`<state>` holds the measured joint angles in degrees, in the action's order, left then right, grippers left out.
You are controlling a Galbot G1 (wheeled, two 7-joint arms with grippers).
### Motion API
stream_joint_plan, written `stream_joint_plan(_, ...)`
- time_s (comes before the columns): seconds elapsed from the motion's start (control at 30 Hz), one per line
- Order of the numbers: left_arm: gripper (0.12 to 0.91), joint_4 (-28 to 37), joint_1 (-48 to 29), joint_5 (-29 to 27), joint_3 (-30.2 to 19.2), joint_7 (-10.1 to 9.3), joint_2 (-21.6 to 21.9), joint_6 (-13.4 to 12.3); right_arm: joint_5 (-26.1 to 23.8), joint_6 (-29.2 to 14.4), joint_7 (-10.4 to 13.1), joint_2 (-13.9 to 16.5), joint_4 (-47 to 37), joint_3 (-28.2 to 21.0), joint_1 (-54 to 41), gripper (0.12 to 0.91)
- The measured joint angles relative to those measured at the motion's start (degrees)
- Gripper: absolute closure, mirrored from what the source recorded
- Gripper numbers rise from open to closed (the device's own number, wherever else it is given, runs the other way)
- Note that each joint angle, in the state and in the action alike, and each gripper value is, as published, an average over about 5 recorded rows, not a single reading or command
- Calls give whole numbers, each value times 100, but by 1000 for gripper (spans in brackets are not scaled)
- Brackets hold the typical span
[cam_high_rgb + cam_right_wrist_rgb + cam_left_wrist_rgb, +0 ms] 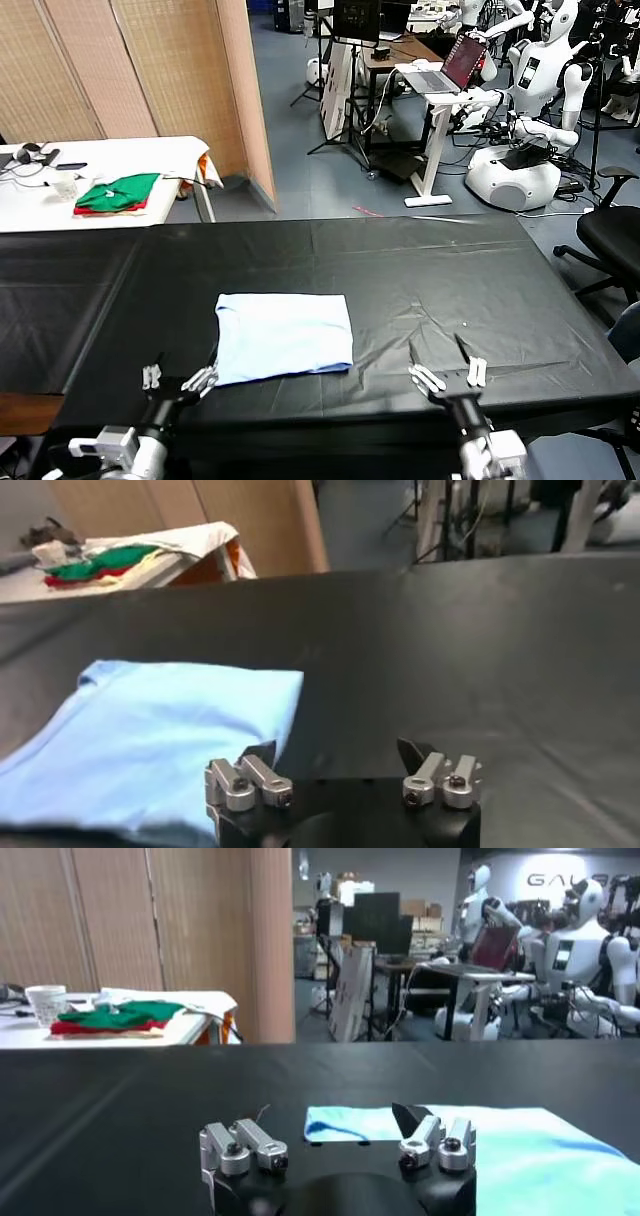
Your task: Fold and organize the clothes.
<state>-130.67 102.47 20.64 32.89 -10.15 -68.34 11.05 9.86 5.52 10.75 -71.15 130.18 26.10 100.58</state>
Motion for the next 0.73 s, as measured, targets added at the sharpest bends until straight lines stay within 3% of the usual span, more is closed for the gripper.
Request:
stream_joint_plan(0.17, 123, -154, 313, 11, 98, 22, 11, 34, -374, -959, 442, -83, 68, 54, 812, 118)
stream_joint_plan(0.27, 123, -253, 519, 22, 135, 17, 20, 107, -333, -1247, 614, -118, 148, 11, 1242, 118)
stream_joint_plan(0.53, 123, -382, 828, 40, 183, 5, 86, 276, -271, -1131, 874, -209, 347, -82, 1919, 118)
stream_joint_plan(0.73, 123, -396, 881, 51, 184, 4, 87, 299, -62, -961, 902, -207, 439, -86, 2081, 118)
